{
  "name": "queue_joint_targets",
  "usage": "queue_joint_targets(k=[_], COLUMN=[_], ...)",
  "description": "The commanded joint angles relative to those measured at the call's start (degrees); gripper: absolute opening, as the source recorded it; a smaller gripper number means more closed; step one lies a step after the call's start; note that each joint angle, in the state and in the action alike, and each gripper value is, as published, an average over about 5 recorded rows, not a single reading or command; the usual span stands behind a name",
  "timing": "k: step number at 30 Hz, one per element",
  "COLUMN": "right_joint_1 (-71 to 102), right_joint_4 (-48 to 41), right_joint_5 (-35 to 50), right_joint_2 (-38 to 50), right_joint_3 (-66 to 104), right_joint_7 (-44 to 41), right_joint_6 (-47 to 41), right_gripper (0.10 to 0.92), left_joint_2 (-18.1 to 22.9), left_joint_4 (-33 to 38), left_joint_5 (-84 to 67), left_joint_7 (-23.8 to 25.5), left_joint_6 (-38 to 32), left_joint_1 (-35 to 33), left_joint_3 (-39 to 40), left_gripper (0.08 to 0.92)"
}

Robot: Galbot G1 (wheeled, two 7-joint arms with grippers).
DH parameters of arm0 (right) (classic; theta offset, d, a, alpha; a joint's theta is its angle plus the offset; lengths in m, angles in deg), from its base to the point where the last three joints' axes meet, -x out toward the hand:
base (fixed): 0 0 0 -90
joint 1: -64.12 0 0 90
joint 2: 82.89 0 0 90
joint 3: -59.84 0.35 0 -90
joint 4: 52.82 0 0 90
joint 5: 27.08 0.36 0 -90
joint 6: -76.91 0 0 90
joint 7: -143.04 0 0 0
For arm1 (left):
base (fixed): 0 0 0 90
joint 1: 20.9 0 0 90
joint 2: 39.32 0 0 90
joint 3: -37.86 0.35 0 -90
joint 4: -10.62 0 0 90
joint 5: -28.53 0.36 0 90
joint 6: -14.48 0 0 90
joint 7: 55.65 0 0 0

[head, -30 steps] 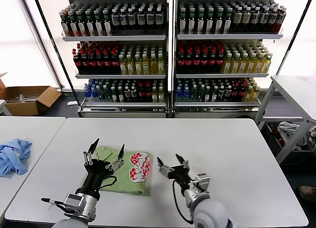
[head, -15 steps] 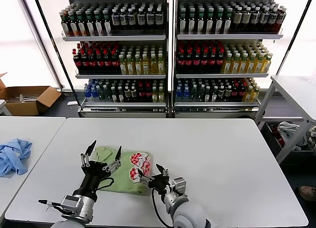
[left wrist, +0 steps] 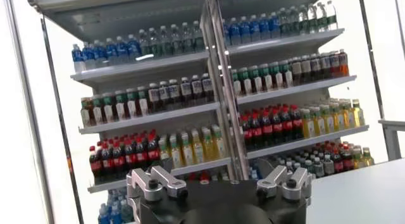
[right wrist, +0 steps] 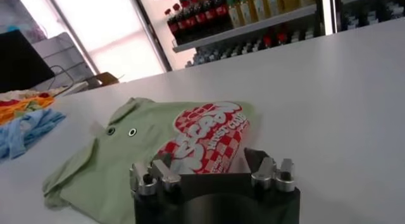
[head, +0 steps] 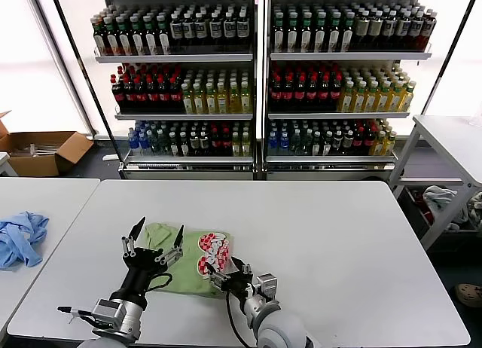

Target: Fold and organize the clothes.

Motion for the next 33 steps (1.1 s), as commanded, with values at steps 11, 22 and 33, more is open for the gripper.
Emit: queue_joint_targets(k=[11, 22, 33], right_joint_1=[0.06, 0.19, 0.5], right_joint_4=[-2.32, -1.07, -3.43], right_joint_5=[0.27, -0.54, -0.59], right_joint_2=[-2.15, -0.78, -0.71], right_joint_3=[0.32, 1.56, 2.87], right_joint_7=[0.06, -0.62, -2.25], right_joint_6=[0.38, 1.26, 1.62], right_gripper=[0.428, 0.27, 0.145], left_joint_2=[0.26, 0.24, 0.12], left_joint_4=[-0.13, -0.21, -0.11], left_joint_5=[-0.04, -0.18, -0.46], left_joint_7=[0.01, -0.24, -0.35], left_joint_6=[0.6, 0.71, 0.66], left_joint_1=[-0.36, -0.34, -0.49], left_joint_3=[-0.09, 0.04, 0.14], left_gripper=[0.823, 0.823, 0.823])
